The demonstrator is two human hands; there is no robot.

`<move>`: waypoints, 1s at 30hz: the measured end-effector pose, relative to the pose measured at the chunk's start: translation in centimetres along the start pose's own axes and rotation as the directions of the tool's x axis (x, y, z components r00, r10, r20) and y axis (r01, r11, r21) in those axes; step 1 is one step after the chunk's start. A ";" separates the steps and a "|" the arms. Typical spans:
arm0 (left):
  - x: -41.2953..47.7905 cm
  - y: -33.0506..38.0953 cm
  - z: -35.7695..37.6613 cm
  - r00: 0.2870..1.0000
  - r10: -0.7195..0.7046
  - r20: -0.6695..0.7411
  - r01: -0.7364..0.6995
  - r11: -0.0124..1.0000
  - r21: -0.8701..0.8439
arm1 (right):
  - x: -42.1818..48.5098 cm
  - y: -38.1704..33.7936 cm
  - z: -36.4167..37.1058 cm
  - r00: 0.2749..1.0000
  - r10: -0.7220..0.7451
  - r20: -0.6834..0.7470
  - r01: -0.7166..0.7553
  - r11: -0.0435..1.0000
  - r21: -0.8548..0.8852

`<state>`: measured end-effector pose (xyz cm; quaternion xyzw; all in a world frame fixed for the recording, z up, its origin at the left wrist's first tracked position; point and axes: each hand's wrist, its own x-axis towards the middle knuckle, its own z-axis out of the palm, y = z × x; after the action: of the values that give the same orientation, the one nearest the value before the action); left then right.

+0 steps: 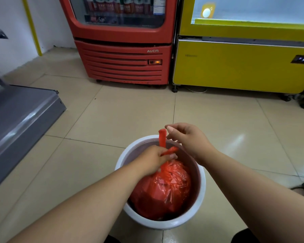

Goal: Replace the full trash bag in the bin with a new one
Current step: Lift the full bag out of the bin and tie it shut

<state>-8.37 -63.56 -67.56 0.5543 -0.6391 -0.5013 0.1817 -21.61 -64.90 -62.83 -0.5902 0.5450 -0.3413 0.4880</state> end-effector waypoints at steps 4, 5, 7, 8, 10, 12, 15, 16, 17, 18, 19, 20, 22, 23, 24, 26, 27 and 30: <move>0.3 -0.1 -0.2 0.998 0.016 -0.061 -0.014 0.999 0.033 | -0.3 1.4 -0.7 0.991 -0.087 0.105 0.120 0.919 -0.375; 0.5 -0.3 -0.3 0.998 0.015 -0.061 -0.013 1.000 0.028 | -0.2 1.7 -0.7 0.990 -0.081 0.111 0.120 0.907 -0.403; 0.6 -0.6 -0.4 0.998 0.023 -0.052 -0.023 1.000 -0.001 | 0.0 1.9 -0.8 0.996 -0.063 0.068 0.083 0.931 -0.357; 0.6 -0.8 -0.4 0.998 0.038 -0.050 -0.039 0.999 -0.014 | 0.3 2.0 -1.0 0.999 -0.048 0.020 0.052 0.947 -0.317; 0.6 -1.4 -0.4 0.996 0.059 -0.061 -0.063 0.997 -0.053 | 0.8 2.2 -1.4 0.994 0.013 -0.105 -0.032 0.982 -0.187; 0.5 -1.8 -0.3 0.996 0.048 -0.078 -0.054 0.996 -0.072 | 1.0 2.9 -1.3 0.974 0.118 -0.194 -0.119 0.993 0.002; 0.4 -2.2 -0.1 0.994 0.005 -0.110 -0.013 0.997 -0.075 | 0.7 4.1 -0.2 0.929 0.325 -0.175 -0.201 0.843 0.500; 0.4 -2.3 0.0 0.991 -0.009 -0.136 -0.001 0.997 -0.072 | 0.4 4.4 0.2 0.922 0.360 -0.144 -0.219 0.789 0.574; 0.4 -2.4 0.0 0.985 -0.018 -0.170 0.007 0.998 -0.067 | 0.1 4.8 0.5 0.922 0.370 -0.112 -0.256 0.802 0.540; 0.4 -2.5 -0.1 0.979 -0.022 -0.204 0.009 0.998 -0.064 | -0.3 5.1 0.8 0.927 0.368 -0.080 -0.308 0.864 0.398; 0.4 -2.6 -0.1 0.972 -0.022 -0.233 0.007 0.998 -0.064 | -0.7 5.3 1.1 0.932 0.360 -0.036 -0.349 0.921 0.172; 0.4 -2.7 -0.1 0.968 -0.024 -0.251 0.008 0.998 -0.066 | -1.1 5.3 1.5 0.936 0.351 0.027 -0.350 0.935 -0.058; 0.5 -2.5 0.0 0.962 -0.036 -0.272 0.010 0.995 -0.098 | -1.4 5.8 2.4 0.935 0.324 0.147 -0.259 0.903 -0.343; 0.6 -2.5 0.1 0.956 -0.042 -0.292 0.004 0.992 -0.129 | -1.5 5.9 2.9 0.941 0.295 0.164 -0.212 0.895 -0.393; 0.6 -2.4 0.2 0.946 -0.047 -0.322 -0.005 0.987 -0.160 | -1.4 6.0 3.3 0.953 0.266 0.145 -0.185 0.890 -0.417; 0.7 -2.2 0.2 0.921 -0.054 -0.386 -0.014 0.985 -0.169 | -1.2 6.3 3.6 0.973 0.217 0.080 -0.165 0.892 -0.421; 0.8 -2.3 0.2 0.911 -0.045 -0.411 -0.014 0.990 -0.139 | -1.1 6.6 3.7 0.978 0.204 0.049 -0.164 0.891 -0.423; 0.9 -2.4 0.3 0.924 0.020 -0.381 -0.010 1.000 0.027 | -1.0 6.9 3.7 0.985 0.171 0.026 -0.141 0.880 -0.453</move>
<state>-7.62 -63.97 -70.05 0.6383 -0.6019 -0.3749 0.2995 -20.47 -62.64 -70.31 -0.6520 0.6385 -0.1462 0.3820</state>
